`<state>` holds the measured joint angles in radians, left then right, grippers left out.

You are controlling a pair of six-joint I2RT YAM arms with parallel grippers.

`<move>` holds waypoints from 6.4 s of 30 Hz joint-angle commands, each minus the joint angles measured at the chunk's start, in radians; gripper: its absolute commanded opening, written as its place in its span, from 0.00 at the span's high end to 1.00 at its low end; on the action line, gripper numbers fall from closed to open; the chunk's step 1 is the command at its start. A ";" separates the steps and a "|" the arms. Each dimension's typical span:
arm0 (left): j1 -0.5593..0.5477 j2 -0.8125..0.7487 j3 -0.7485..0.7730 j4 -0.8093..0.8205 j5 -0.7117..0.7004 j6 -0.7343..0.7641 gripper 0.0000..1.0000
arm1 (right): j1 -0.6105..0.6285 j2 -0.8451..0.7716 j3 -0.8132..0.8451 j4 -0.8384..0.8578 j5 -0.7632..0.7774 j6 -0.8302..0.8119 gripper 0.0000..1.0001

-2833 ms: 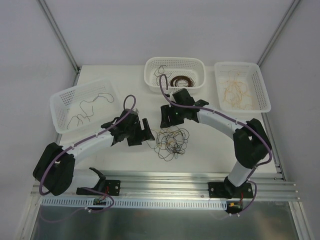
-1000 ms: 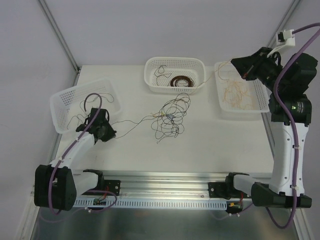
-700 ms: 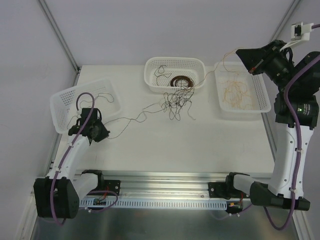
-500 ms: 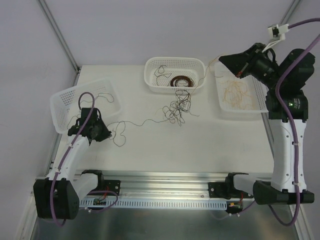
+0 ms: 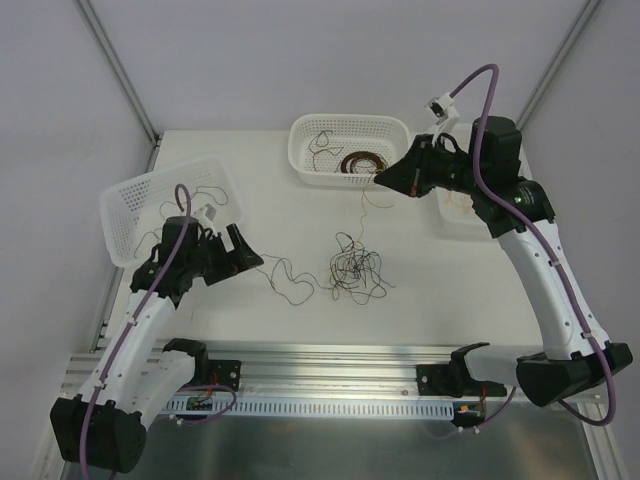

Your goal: Untangle the cables

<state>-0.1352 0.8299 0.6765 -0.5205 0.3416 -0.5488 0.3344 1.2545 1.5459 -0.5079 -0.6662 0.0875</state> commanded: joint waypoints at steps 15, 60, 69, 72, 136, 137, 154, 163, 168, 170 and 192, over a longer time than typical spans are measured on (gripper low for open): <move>-0.544 0.247 0.130 0.517 -0.202 0.116 0.14 | 0.172 -0.050 0.043 0.072 0.108 0.021 0.99; -0.178 0.390 -0.074 0.246 -0.467 -0.111 1.00 | -0.178 -0.093 0.517 -0.221 0.246 -0.169 0.99; -0.120 0.310 -0.068 0.165 -0.509 -0.068 1.00 | -0.176 -0.104 0.574 -0.230 0.328 -0.216 0.99; -0.107 0.322 -0.066 0.132 -0.521 -0.063 1.00 | -0.178 -0.115 0.586 -0.250 0.433 -0.232 0.99; -0.207 0.084 0.018 0.131 -0.116 0.243 0.01 | -0.262 0.167 0.692 0.253 0.445 -0.344 0.99; -0.207 0.087 0.018 0.129 -0.119 0.250 0.01 | -0.271 0.169 0.694 0.268 0.454 -0.357 0.99; -0.207 0.218 0.035 0.132 -0.092 0.263 0.01 | -0.409 0.356 0.565 0.503 0.574 -0.385 0.99; -0.205 0.285 0.067 0.139 -0.089 0.262 0.01 | -0.463 0.437 0.695 0.503 0.571 -0.338 0.99; -0.207 0.334 0.084 0.148 -0.092 0.259 0.01 | -0.509 0.467 0.666 0.503 0.548 -0.315 0.99; -0.207 0.354 0.087 0.148 -0.088 0.254 0.01 | -0.517 0.465 0.623 0.503 0.553 -0.325 0.99; -0.207 0.425 0.061 0.157 -0.062 0.230 0.01 | -0.584 0.680 0.212 0.280 0.461 -0.220 0.88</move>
<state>-0.3405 1.2575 0.7338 -0.3786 0.2569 -0.3035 -0.2501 1.8763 1.7275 -0.1303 -0.1406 -0.1745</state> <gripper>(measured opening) 0.992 0.112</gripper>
